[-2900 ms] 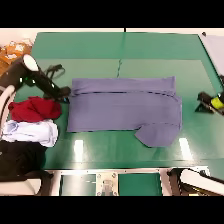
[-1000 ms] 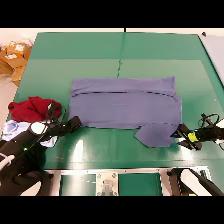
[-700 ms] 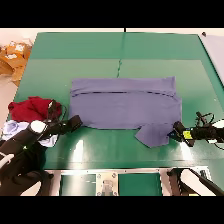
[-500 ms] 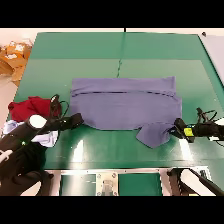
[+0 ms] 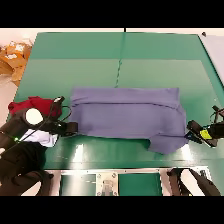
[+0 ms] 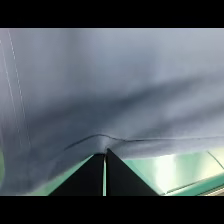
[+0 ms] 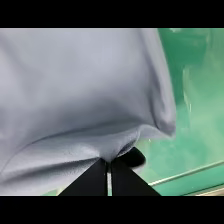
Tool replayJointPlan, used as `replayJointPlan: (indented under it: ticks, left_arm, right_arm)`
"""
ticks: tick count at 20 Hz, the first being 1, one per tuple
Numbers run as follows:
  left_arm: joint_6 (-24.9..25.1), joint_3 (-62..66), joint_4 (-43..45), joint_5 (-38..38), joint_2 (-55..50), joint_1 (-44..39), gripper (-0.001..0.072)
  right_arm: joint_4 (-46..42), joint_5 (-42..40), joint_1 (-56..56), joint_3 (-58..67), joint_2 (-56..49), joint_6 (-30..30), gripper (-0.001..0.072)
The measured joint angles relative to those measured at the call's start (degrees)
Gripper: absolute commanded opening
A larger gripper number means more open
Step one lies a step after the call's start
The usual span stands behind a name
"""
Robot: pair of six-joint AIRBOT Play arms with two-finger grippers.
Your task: Fold the shirts.
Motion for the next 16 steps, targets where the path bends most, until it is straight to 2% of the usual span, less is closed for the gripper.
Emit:
replayJointPlan:
  ticks: [3, 6, 14, 15, 16]
  left_arm:
    - [1.3, 5.7, 1.4, 0.7, -2.5, 0.0, 0.0022]
    - [3.0, 14.1, 2.8, 1.3, -9.3, 0.0, 0.0023]
    - [4.7, 37.2, 6.5, 2.2, -33.3, 0.9, 0.0024]
    - [4.6, 39.2, 6.6, 2.3, -35.5, 1.3, 0.0145]
    - [4.7, 41.0, 6.7, 3.2, -37.3, 1.8, 0.0546]
  right_arm:
    - [5.1, -2.4, 0.3, 3.1, -0.3, -1.2, 0.0016]
    - [10.9, -7.6, 2.9, 8.7, -4.3, -2.4, 0.0017]
    - [15.3, -17.3, 11.3, 29.0, -31.6, -3.7, 0.0019]
    - [15.5, -17.8, 11.9, 31.4, -35.3, -4.0, 0.0054]
    - [15.7, -18.3, 12.4, 33.4, -38.2, -4.3, 0.0245]
